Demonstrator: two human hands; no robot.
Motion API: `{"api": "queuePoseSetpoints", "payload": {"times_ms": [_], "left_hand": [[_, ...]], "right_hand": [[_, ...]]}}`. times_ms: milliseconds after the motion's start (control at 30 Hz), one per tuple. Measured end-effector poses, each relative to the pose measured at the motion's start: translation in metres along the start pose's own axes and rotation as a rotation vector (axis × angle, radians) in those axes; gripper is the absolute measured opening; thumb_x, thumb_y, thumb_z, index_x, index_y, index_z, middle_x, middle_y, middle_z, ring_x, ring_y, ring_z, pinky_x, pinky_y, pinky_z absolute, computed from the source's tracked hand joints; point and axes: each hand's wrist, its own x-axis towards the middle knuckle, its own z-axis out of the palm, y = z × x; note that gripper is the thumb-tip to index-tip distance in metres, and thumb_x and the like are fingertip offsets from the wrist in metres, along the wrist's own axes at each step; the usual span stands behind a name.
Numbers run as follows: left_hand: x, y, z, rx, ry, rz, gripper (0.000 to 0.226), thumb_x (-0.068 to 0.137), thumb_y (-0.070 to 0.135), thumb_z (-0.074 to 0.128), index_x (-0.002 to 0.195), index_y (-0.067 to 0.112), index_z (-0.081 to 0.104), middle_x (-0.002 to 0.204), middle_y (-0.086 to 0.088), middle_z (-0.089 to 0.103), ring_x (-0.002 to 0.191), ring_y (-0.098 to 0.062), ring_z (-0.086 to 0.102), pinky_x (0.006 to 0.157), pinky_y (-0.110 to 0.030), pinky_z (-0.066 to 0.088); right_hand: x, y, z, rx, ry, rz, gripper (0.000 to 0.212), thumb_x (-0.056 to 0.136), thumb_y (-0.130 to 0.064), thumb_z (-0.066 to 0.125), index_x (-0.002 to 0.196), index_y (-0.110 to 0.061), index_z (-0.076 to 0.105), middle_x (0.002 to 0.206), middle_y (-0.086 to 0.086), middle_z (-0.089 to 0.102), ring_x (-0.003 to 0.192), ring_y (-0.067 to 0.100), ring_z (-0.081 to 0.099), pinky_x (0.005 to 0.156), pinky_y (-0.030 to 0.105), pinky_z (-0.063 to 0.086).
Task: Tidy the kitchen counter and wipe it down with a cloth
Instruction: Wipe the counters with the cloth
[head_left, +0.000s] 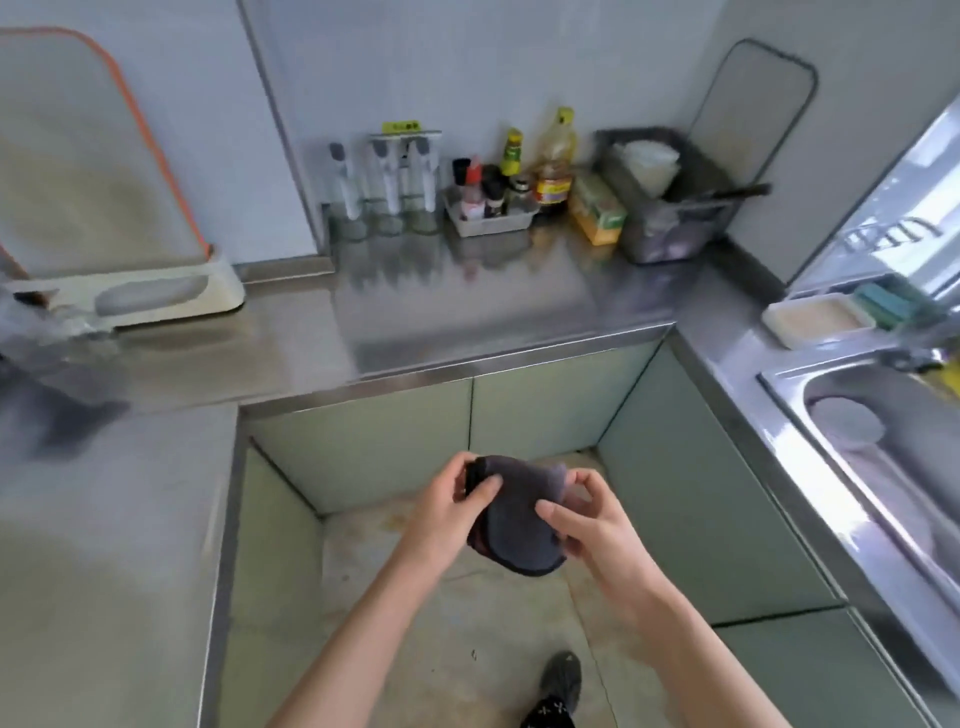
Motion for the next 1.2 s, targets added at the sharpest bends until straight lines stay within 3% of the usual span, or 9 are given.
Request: {"api": "queuePoseSetpoints", "payload": {"times_ms": [133, 267, 400, 533, 700, 800, 933, 1067, 1200], "left_hand": [[0.055, 0.037, 0.072, 0.009, -0.123, 0.042, 0.008, 0.086, 0.01, 0.063, 0.086, 0.015, 0.057, 0.08, 0.006, 0.064, 0.073, 0.0, 0.056, 0.072, -0.016, 0.044], [0.1, 0.071, 0.149, -0.109, -0.164, 0.036, 0.004, 0.089, 0.004, 0.055, 0.091, 0.007, 0.056, 0.084, 0.001, 0.065, 0.077, -0.004, 0.059, 0.07, -0.015, 0.047], [0.139, 0.096, 0.202, -0.252, -0.225, -0.127, 0.011, 0.083, 0.006, 0.061, 0.089, 0.013, 0.055, 0.079, 0.002, 0.065, 0.071, -0.009, 0.061, 0.061, -0.025, 0.052], [0.186, 0.129, 0.257, -0.383, -0.402, -0.343, 0.008, 0.078, 0.022, 0.055, 0.081, 0.014, 0.055, 0.066, 0.0, 0.064, 0.057, -0.012, 0.061, 0.051, -0.023, 0.05], [0.263, 0.147, 0.326, -0.267, -0.773, -0.636, 0.047, 0.085, 0.05, 0.049, 0.101, 0.009, 0.064, 0.073, -0.003, 0.067, 0.061, -0.014, 0.063, 0.05, -0.021, 0.047], [0.323, 0.15, 0.366, -0.152, -0.783, -0.503, 0.03, 0.086, 0.026, 0.058, 0.106, 0.005, 0.068, 0.1, -0.012, 0.071, 0.086, -0.02, 0.068, 0.064, -0.023, 0.053], [0.397, 0.17, 0.419, 0.141, -0.705, -0.04, 0.005, 0.087, 0.006, 0.059, 0.088, 0.01, 0.062, 0.08, 0.0, 0.067, 0.071, -0.002, 0.063, 0.061, -0.01, 0.045], [0.462, 0.19, 0.467, 0.297, -0.723, 0.227, 0.007, 0.089, 0.01, 0.058, 0.093, 0.005, 0.059, 0.084, -0.005, 0.063, 0.077, -0.011, 0.057, 0.065, -0.014, 0.042], [0.518, 0.193, 0.509, 0.434, -0.64, 0.284, 0.011, 0.091, 0.02, 0.055, 0.097, 0.011, 0.057, 0.091, -0.003, 0.062, 0.088, -0.02, 0.058, 0.074, -0.026, 0.042]], "right_hand": [[0.015, -0.027, -0.094, -0.027, 0.012, 0.041, 0.04, 0.073, -0.01, 0.074, 0.11, -0.019, 0.06, 0.088, -0.001, 0.072, 0.074, 0.01, 0.067, 0.062, 0.015, 0.051], [0.031, -0.046, -0.17, -0.077, -0.028, 0.026, 0.037, 0.07, -0.027, 0.073, 0.105, -0.014, 0.067, 0.106, 0.007, 0.071, 0.1, 0.023, 0.066, 0.094, 0.038, 0.046], [0.053, -0.072, -0.231, 0.236, 0.127, -0.09, 0.039, 0.072, -0.019, 0.071, 0.105, -0.002, 0.061, 0.109, 0.023, 0.065, 0.1, 0.031, 0.061, 0.091, 0.041, 0.044], [0.079, -0.115, -0.287, 0.508, 0.22, -0.209, 0.039, 0.068, -0.007, 0.066, 0.105, -0.001, 0.057, 0.098, 0.015, 0.066, 0.093, 0.025, 0.063, 0.074, 0.031, 0.052], [0.114, -0.155, -0.342, 0.62, 0.246, -0.246, 0.043, 0.059, -0.01, 0.073, 0.1, -0.006, 0.06, 0.093, 0.015, 0.066, 0.087, 0.025, 0.064, 0.068, 0.029, 0.053], [0.144, -0.169, -0.375, 0.567, 0.409, -0.232, 0.032, 0.074, -0.001, 0.067, 0.105, 0.0, 0.058, 0.096, 0.019, 0.066, 0.089, 0.029, 0.063, 0.076, 0.037, 0.052], [0.192, -0.189, -0.416, 0.381, 0.795, -0.197, 0.011, 0.084, 0.005, 0.06, 0.092, -0.001, 0.062, 0.082, 0.017, 0.065, 0.073, 0.023, 0.064, 0.061, 0.032, 0.053], [0.252, -0.215, -0.459, 0.327, 0.995, -0.237, 0.016, 0.081, 0.003, 0.063, 0.085, -0.011, 0.067, 0.079, 0.01, 0.068, 0.073, 0.02, 0.062, 0.067, 0.032, 0.051], [0.303, -0.235, -0.503, 0.348, 1.108, -0.222, 0.017, 0.081, 0.002, 0.063, 0.083, -0.015, 0.065, 0.084, 0.011, 0.068, 0.078, 0.023, 0.064, 0.072, 0.034, 0.054]]}}
